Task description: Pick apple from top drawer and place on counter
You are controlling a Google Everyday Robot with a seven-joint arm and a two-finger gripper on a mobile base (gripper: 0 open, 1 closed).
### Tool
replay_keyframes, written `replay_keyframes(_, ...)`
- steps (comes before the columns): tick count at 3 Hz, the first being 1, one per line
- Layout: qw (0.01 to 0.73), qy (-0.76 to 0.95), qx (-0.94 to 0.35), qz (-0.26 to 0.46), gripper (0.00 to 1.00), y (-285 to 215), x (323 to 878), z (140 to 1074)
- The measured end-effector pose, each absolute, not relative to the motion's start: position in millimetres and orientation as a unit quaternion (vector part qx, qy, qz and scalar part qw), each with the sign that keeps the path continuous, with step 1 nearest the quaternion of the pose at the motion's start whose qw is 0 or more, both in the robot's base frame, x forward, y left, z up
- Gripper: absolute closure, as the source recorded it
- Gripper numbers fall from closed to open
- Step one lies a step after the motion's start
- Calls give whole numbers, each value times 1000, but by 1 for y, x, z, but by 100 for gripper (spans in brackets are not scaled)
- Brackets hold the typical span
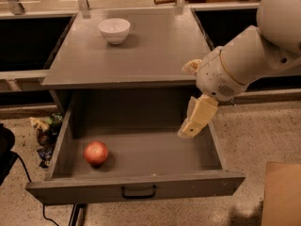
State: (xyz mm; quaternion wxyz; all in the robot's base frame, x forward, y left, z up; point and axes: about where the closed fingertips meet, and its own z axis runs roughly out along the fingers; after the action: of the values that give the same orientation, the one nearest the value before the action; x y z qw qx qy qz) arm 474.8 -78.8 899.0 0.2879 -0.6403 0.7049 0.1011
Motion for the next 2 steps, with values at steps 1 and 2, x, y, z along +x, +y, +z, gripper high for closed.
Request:
replay_keyframes(1, 288, 705, -639, 110, 0, -74, 475, 892)
replay_keyframes(2, 281, 698, -648, 118, 0, -43, 477, 857)
